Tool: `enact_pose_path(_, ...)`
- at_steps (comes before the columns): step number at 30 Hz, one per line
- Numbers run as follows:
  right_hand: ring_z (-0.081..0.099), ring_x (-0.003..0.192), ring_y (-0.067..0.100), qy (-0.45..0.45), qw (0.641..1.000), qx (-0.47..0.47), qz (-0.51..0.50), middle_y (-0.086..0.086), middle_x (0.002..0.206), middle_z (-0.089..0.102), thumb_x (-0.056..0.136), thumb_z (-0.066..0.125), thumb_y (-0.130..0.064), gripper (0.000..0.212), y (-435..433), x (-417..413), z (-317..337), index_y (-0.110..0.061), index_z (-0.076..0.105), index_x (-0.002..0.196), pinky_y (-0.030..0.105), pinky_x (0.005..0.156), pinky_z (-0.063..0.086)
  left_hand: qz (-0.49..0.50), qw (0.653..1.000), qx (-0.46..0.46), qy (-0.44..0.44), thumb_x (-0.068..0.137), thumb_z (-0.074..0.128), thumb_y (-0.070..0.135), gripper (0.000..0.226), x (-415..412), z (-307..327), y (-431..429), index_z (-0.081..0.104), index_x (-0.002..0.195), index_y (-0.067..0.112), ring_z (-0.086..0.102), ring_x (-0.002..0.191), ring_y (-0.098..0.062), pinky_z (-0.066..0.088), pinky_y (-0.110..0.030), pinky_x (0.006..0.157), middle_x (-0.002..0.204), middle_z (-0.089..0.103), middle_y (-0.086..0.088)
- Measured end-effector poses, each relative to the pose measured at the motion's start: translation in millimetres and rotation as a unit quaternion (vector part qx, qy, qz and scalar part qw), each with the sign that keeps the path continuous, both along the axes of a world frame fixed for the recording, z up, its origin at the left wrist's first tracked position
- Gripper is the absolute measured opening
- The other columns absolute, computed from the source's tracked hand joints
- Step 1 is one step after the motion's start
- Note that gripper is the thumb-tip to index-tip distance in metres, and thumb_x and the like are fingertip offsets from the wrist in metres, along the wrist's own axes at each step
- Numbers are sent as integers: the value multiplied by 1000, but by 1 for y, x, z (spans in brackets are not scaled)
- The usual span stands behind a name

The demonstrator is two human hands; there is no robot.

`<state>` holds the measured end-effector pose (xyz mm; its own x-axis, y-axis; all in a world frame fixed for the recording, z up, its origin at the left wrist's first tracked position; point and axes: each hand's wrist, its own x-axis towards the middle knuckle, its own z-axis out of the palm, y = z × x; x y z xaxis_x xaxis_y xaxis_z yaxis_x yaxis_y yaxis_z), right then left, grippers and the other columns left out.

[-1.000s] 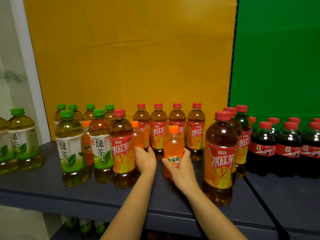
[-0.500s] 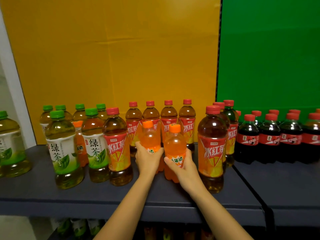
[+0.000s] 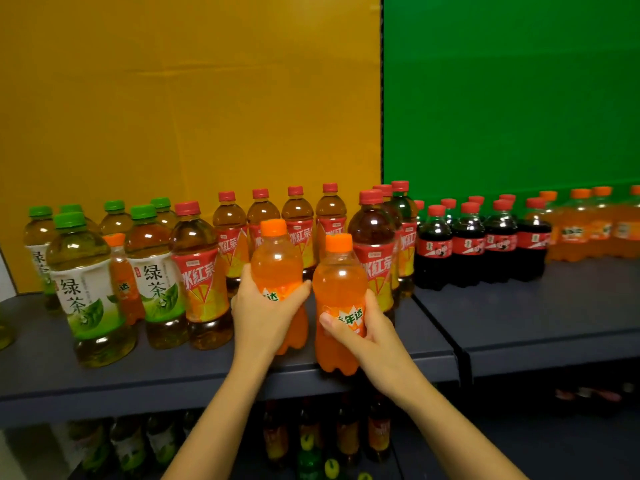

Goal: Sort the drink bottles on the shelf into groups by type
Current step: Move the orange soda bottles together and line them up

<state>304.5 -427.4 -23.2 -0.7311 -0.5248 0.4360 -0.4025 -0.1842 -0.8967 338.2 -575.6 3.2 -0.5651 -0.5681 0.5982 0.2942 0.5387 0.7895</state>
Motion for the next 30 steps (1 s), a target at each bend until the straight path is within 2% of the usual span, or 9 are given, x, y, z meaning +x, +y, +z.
enact_pose_path(3, 63, 101, 4, -3, 1000, -19, -7, -9, 112, 64, 70, 64, -43, 55, 32, -2, 7, -33, 45, 121, 24, 83, 51, -16, 1000, -22, 7, 58, 83, 34, 56, 11, 14, 23, 48, 101, 28, 53, 81, 2, 42, -20, 70, 89, 55, 16)
enact_pose_path(6, 64, 100, 7, -1, 999, -21, -34, -6, 111, 64, 69, 63, -45, 57, 78, -7, 13, -28, 46, 121, 26, 83, 52, -53, 999, -14, 1, 41, 71, 55, 77, 17, 24, 60, 51, 110, 26, 57, 87, -6, 43, -21, 71, 96, 60, 9)
enact_pose_path(9, 63, 99, 11, 0, 998, -4, -65, -2, 109, 62, 68, 62, -47, 58, 134, -15, 17, -25, 46, 119, 29, 83, 52, -89, 996, 6, -11, 38, 68, 59, 78, 16, 25, 106, 51, 108, 30, 59, 91, -9, 46, -26, 73, 98, 61, 11)
enact_pose_path(14, 63, 97, 14, -9, 993, 5, -115, 1, 107, 62, 69, 62, -45, 54, 232, -31, 12, -23, 47, 116, 31, 85, 52, -136, 989, 50, -16, 40, 75, 50, 76, -6, 15, 197, 53, 109, 26, 60, 85, -6, 44, -25, 70, 95, 63, 9)
enact_pose_path(18, 63, 98, 18, -14, 988, 6, -156, 5, 108, 63, 65, 62, -49, 57, 301, -49, 7, -24, 47, 114, 36, 87, 52, -172, 982, 73, -28, 52, 80, 41, 64, -33, 3, 262, 53, 107, 26, 62, 89, -14, 47, -29, 73, 98, 63, 4)
enact_pose_path(21, 62, 96, 18, -16, 984, -1, -180, 4, 105, 62, 68, 62, -47, 52, 341, -65, 8, -24, 47, 112, 33, 84, 51, -193, 977, 83, -38, 60, 84, 30, 60, -57, -3, 304, 51, 110, 21, 61, 90, -14, 47, -27, 71, 100, 62, 1)
enact_pose_path(24, 62, 95, 16, -17, 981, -5, -196, 1, 103, 62, 80, 62, -35, 35, 377, -86, 9, -25, 47, 110, 30, 83, 50, -216, 971, 89, -46, 65, 81, 28, 52, -87, -4, 342, 49, 106, 26, 60, 88, -10, 44, -23, 68, 95, 60, 7)
enact_pose_path(27, 61, 96, 14, -8, 978, 2, -207, -2, 103, 60, 83, 61, -32, 36, 406, -111, 12, -24, 45, 114, 28, 83, 50, -233, 967, 91, -55, 68, 78, 28, 51, -118, -4, 374, 44, 106, 29, 56, 87, -5, 43, -21, 67, 94, 56, 13)
enact_pose_path(30, 59, 95, 10, 0, 976, 3, -219, -7, 100, 58, 85, 60, -29, 34, 428, -138, 14, -26, 42, 114, 27, 83, 48, -245, 963, 96, -59, 68, 79, 27, 53, -152, -6, 398, 44, 109, 26, 57, 88, -7, 44, -22, 68, 95, 56, 11)
